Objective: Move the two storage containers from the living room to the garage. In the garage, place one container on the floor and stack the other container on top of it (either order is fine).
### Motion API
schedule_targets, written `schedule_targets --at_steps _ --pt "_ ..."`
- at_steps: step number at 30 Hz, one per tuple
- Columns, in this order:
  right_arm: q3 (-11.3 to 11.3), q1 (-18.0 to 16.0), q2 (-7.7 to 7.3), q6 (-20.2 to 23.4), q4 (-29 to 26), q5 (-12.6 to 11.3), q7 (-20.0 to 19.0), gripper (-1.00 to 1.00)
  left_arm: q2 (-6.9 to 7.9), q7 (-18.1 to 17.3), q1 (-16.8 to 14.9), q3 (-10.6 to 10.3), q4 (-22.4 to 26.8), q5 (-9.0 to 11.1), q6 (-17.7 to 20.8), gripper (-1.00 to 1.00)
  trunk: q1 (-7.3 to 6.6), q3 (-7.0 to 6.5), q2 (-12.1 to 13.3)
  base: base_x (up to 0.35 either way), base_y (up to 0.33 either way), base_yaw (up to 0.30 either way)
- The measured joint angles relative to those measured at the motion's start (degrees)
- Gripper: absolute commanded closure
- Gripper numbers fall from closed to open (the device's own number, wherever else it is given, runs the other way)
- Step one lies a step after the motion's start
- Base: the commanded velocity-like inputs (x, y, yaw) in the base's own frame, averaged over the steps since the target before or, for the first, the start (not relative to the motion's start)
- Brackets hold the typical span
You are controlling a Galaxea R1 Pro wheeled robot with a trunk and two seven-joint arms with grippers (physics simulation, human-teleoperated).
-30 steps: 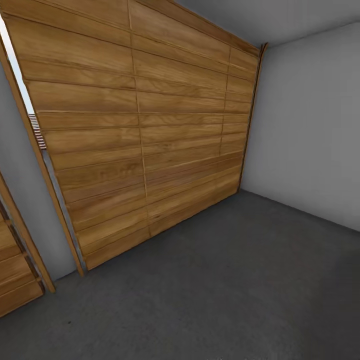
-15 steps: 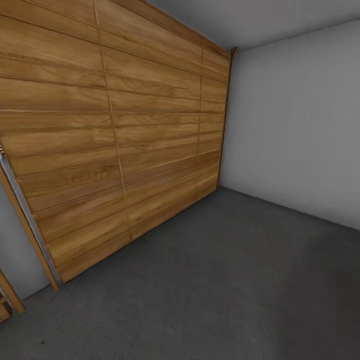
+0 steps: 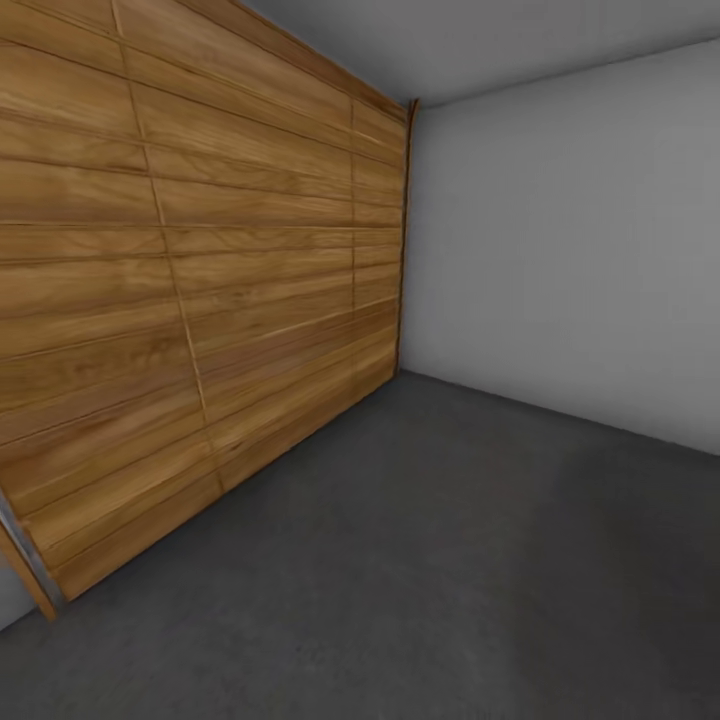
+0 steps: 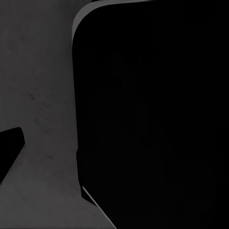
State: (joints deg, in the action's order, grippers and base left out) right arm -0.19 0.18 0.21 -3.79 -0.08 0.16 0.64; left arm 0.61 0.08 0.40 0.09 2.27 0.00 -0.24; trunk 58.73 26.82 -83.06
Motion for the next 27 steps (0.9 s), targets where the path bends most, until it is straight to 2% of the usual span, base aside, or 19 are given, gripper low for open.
schedule_targets --at_steps 27 --pt "-0.14 0.0 -0.38 0.0 0.0 -0.17 0.0 -1.0 -0.01 0.0 0.0 0.0 0.0 0.0 0.0 -1.0 0.0 -0.62 0.0 0.0 0.0 -0.275"
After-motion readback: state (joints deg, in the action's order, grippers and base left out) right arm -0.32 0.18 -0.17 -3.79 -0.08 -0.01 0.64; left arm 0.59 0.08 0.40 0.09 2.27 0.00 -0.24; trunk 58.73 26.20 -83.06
